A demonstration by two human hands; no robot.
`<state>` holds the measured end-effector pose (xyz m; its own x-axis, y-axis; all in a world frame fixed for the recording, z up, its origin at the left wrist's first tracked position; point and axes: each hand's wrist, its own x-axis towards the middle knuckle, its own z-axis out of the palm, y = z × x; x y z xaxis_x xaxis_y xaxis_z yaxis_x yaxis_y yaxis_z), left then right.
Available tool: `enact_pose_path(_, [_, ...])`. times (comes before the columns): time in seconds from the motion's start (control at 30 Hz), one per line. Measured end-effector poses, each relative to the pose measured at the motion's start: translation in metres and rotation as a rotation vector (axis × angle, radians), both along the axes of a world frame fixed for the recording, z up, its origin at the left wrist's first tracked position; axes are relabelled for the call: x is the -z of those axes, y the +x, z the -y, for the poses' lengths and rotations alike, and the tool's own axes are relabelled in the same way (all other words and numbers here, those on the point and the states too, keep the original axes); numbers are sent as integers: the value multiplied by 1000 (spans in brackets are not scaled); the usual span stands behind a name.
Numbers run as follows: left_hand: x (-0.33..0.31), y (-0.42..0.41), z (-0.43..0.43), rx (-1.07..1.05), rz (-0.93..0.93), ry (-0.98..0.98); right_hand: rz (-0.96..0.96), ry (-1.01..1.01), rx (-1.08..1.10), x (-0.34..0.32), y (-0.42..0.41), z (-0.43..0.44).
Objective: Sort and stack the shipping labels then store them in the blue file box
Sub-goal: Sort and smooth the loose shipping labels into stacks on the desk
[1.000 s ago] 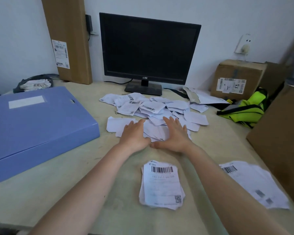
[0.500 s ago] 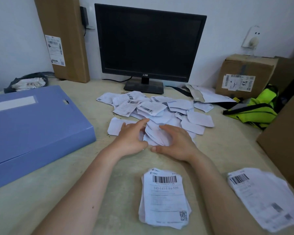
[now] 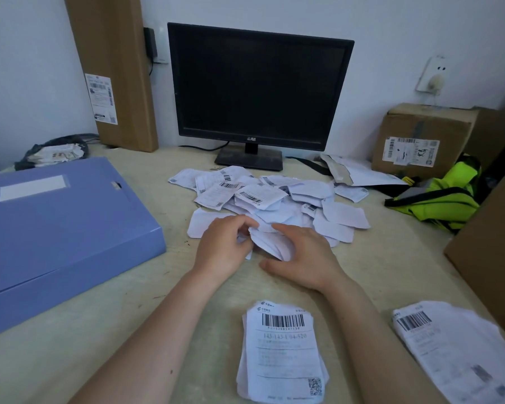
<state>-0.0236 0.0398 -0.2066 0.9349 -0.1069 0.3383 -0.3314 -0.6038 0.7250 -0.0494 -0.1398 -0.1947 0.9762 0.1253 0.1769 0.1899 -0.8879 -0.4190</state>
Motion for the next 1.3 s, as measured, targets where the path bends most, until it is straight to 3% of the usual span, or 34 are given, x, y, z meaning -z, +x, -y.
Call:
enact_pose_path(0.13, [-3, 1, 4, -41, 108, -24, 77, 6, -16, 1, 2, -2])
enact_pose_path(0.33, [-13, -7, 9, 30, 176, -256, 410, 144, 139, -4, 8, 3])
enact_pose_path(0.5, [-20, -9, 6, -65, 212, -358, 440, 865, 309, -29, -7, 0])
enact_pose_path(0.63, [-19, -11, 8, -48, 151, -360, 534, 1199, 401, -41, -9, 5])
enact_pose_path(0.77, [-22, -13, 11, 26, 63, -507, 380, 1607, 437, -41, -2, 13])
enact_pose_path(0.9, [-32, -18, 16, 175, -160, -704, 87, 1830, 315, -30, 6, 13])
enact_pose_path(1.03, [-33, -18, 18, 243, -309, -675, -100, 1855, 273, -28, 3, 2])
enact_pose_path(1.17, [-29, -15, 16, 100, -314, -687, -228, 1920, 172, -25, -2, -9])
enact_pose_path(1.3, [-28, -14, 10, -26, -265, -825, -206, 1757, 189, -24, -3, -19])
